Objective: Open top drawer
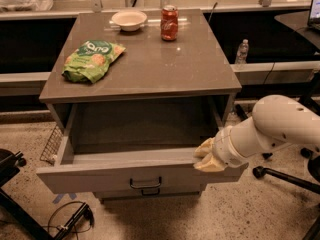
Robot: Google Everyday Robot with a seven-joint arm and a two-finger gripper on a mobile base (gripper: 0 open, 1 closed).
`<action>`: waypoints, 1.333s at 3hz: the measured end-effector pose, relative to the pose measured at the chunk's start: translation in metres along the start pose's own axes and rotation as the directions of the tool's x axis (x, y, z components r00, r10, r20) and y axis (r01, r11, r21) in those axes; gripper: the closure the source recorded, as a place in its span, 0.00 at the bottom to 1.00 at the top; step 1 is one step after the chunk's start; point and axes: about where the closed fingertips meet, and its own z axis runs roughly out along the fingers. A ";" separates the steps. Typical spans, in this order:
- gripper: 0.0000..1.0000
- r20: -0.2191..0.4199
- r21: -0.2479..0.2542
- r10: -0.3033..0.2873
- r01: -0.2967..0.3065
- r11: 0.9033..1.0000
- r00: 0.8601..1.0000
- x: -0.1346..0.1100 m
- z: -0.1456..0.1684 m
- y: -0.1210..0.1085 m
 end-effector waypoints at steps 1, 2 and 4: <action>1.00 -0.015 0.002 0.019 -0.019 1.000 1.000 -0.001 -0.019 0.004; 1.00 -0.055 0.019 -0.007 0.008 1.000 0.998 -0.024 -0.056 -0.026; 1.00 -0.084 0.038 -0.054 0.057 0.998 0.995 -0.049 -0.084 -0.057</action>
Offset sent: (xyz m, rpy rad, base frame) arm 0.0486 -0.0274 0.1381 -0.1235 -0.0226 -0.0317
